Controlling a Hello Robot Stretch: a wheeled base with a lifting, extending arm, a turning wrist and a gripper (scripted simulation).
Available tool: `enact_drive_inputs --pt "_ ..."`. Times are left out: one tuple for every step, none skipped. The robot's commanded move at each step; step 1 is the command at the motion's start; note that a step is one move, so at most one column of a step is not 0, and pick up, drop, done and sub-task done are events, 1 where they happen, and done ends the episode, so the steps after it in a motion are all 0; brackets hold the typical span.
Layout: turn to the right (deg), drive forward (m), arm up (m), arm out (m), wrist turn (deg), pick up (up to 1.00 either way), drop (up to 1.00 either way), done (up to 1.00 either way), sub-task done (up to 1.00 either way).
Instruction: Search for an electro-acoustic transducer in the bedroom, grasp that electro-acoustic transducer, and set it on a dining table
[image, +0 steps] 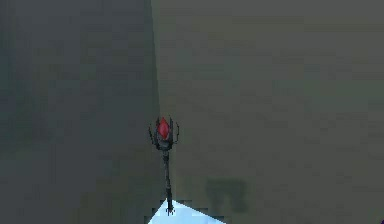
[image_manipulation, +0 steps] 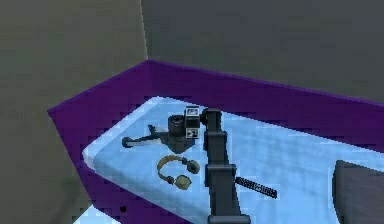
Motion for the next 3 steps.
enact_drive_inputs --pt "0.0 0.00 0.00 0.00 45.0 0.00 0.00 0.00 0.00" --pt "0.0 0.00 0.00 0.00 3.0 0.00 0.00 0.00 0.00" --pt "0.0 0.00 -0.30 0.00 0.0 0.00 0.00 0.00 0.00"
